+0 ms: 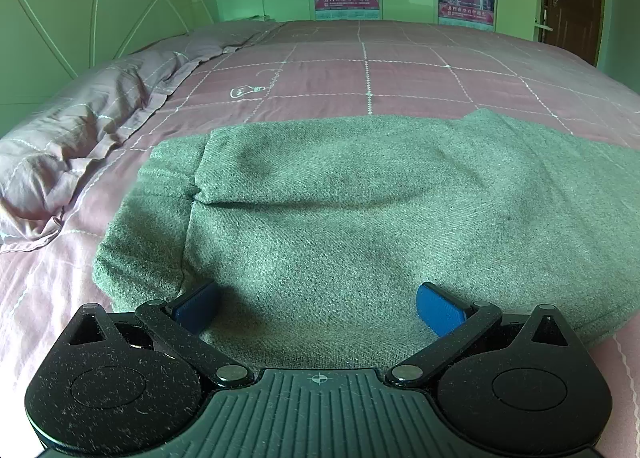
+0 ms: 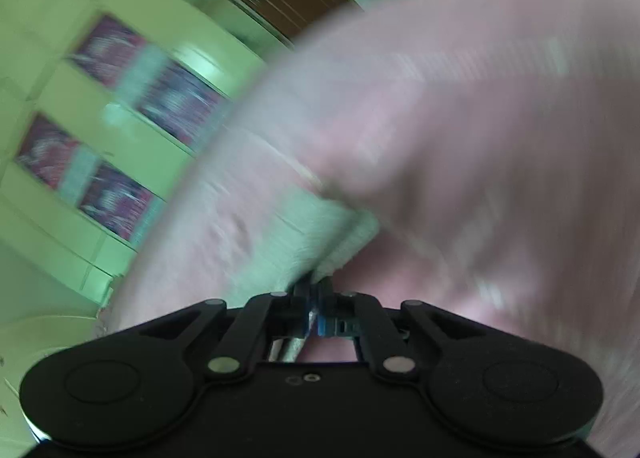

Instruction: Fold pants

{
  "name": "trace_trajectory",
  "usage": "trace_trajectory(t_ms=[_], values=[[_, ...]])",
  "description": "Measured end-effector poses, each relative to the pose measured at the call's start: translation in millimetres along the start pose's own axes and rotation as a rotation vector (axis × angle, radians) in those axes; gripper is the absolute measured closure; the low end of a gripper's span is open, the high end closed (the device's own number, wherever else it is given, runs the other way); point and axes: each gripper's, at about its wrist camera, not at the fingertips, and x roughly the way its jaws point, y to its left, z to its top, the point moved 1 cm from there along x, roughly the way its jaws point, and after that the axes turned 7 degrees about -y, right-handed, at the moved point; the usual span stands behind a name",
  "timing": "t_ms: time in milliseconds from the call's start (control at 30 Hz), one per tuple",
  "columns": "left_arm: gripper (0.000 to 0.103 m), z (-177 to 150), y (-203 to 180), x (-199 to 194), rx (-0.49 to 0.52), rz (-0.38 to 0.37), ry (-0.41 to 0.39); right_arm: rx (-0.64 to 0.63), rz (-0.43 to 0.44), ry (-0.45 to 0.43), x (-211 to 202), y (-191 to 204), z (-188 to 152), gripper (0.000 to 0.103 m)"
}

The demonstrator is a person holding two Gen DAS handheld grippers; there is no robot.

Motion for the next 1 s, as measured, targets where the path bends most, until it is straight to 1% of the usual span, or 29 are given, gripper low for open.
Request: trace_trajectory(t_ms=[33,67,100,133,167,200,233,267,300,333,367,400,433,467,533,600,700,767,833,867,933,967,1000], values=[[0.0,0,0,0,0.002,-0.001,0.0,-0.035,0.012,-0.034,-8,9,3,0.103],[0.0,0,0,0,0.002,-0.003,-0.001,-0.069,0.0,-0.054,-12,11,3,0.103],[0.0,-1,0,0,0.001,-0.005,-0.005,-0.086,-0.041,-0.045,-9,7,0,0.103],[0.0,-2,1,0,0.002,-0.008,-0.008,-0.063,-0.089,-0.005,1,-7,-4,0.103],[0.0,-2,1,0,0.003,-0.01,-0.01,0.001,-0.141,0.054,13,-29,-10,0.103],[0.0,-2,2,0,0.005,-0.012,-0.01,0.082,-0.126,0.068,17,-44,-16,0.103],[0.0,-2,3,0,0.005,-0.014,-0.01,0.129,-0.094,0.061,14,-50,-17,0.103],[0.0,-2,3,-1,0.006,-0.015,-0.01,0.129,-0.078,0.063,9,-47,-16,0.102],[0.0,-2,4,-1,0.006,-0.017,-0.013,0.097,-0.084,0.056,1,-42,-15,0.096],[0.0,-3,5,-1,0.007,-0.018,-0.02,0.061,-0.11,0.028,-13,-39,-14,0.094],[0.0,-4,5,-1,0.006,-0.018,-0.027,0.043,-0.13,-0.012,-28,-37,-14,0.088],[0.0,-3,5,-2,0.004,-0.015,-0.033,0.026,-0.133,-0.048,-43,-34,-16,0.088],[0.0,-1,5,-6,0.002,-0.011,-0.041,0.004,-0.099,-0.063,-55,-31,-19,0.088],[0.0,1,5,-12,-0.006,-0.012,-0.057,-0.02,-0.048,-0.05,-63,-26,-23,0.088],[0.0,1,10,-31,-0.062,-0.017,-0.114,-0.076,0.028,-0.027,-75,-9,-33,0.088],[0.0,-3,20,-47,-0.129,-0.006,-0.157,-0.133,0.131,0.024,-74,19,-46,0.088],[0.0,-10,42,-61,-0.215,0.051,-0.183,-0.214,0.269,0.149,-53,78,-76,0.086],[0.0,-14,60,-60,-0.279,0.073,-0.163,-0.266,0.368,0.228,-33,124,-103,0.084],[0.0,-18,82,-52,-0.362,0.073,-0.129,-0.325,0.453,0.311,-12,171,-131,0.084],[0.001,-19,91,-47,-0.403,0.069,-0.121,-0.37,0.494,0.352,-1,199,-146,0.082],[0.008,-18,105,-39,-0.461,0.042,-0.113,-0.46,0.543,0.431,20,245,-176,0.08],[0.021,-17,110,-31,-0.489,0.015,-0.101,-0.507,0.56,0.471,33,268,-190,0.078],[0.04,-15,114,-24,-0.513,-0.013,-0.089,-0.542,0.573,0.502,45,287,-204,0.077]])
